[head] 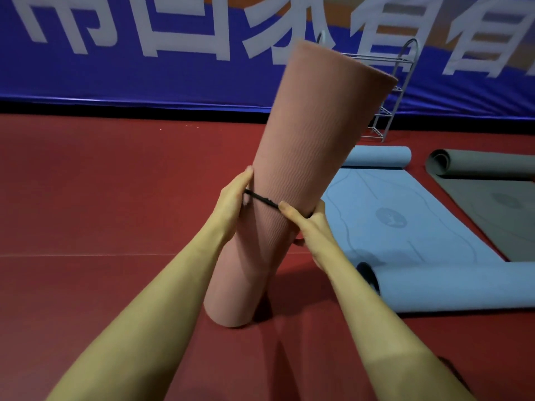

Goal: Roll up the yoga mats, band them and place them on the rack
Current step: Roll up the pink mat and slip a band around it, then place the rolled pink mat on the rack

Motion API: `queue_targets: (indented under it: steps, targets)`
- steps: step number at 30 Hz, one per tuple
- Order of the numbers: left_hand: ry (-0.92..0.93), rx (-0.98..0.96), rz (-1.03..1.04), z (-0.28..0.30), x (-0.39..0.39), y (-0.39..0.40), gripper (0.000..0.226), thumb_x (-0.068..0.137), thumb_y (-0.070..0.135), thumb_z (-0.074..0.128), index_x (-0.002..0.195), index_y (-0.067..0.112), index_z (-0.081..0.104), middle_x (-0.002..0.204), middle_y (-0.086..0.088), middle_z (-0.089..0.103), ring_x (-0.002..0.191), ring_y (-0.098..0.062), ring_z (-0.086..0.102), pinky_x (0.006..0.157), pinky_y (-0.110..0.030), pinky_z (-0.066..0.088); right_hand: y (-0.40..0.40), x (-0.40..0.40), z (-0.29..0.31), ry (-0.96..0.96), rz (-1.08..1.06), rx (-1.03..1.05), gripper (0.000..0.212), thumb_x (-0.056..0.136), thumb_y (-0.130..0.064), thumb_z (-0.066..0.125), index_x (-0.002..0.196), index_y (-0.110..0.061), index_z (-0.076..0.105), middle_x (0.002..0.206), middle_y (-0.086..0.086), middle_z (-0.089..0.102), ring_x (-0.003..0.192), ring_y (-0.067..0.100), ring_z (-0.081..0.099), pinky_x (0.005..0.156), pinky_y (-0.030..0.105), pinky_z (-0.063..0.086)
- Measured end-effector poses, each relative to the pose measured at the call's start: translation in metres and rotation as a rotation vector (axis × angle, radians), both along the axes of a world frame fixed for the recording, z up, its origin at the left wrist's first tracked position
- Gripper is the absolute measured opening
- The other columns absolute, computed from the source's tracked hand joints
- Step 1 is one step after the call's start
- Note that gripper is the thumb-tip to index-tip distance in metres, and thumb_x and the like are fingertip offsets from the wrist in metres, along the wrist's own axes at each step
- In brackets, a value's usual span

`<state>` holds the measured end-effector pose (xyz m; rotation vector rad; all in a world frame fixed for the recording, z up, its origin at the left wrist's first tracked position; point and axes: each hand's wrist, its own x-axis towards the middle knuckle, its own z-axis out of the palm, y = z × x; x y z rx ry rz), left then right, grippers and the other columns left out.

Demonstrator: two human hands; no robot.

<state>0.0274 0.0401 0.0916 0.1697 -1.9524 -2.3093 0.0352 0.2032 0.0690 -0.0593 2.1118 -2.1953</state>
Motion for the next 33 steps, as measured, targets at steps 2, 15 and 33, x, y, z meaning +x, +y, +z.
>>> queue_targets:
  steps: [2, 15, 33]
  targets:
    - [0.049, -0.03, -0.102, 0.009, 0.0, 0.001, 0.052, 0.068, 0.049, 0.063, 0.115, 0.026, 0.066, 0.119, 0.0, 0.066, 0.116, -0.019, 0.057, 0.109, -0.045, 0.037, -0.002, 0.005, 0.003, -0.045, -0.027, -0.049, 0.075, 0.072, -0.045, 0.077, 0.131, -0.02, 0.038, 0.109, -0.018, 0.057, 0.102, 0.008, 0.058, 0.086, 0.045, 0.053]
    - [-0.021, -0.952, -0.094, -0.031, 0.023, 0.01, 0.137, 0.045, 0.05, 0.087, 0.148, 0.04, -0.003, 0.138, -0.008, 0.033, 0.129, -0.031, 0.037, 0.101, -0.052, 0.04, 0.005, 0.015, -0.02, -0.306, -0.003, 0.088, 0.097, 0.058, -0.081, 0.062, 0.136, -0.026, 0.045, 0.131, 0.0, 0.056, 0.116, 0.025, 0.056, 0.094, 0.053, 0.047]
    - [-0.25, -1.847, -0.499, -0.15, 0.052, 0.024, 0.131, 0.058, 0.033, 0.087, 0.15, 0.009, -0.003, 0.148, -0.005, 0.025, 0.133, -0.029, 0.03, 0.108, -0.051, 0.029, 0.028, 0.033, -0.134, 0.206, 0.465, 1.648, 0.122, 0.072, -0.039, 0.078, 0.15, -0.027, -0.014, 0.159, 0.003, -0.013, 0.145, 0.035, -0.011, 0.108, 0.067, -0.002]
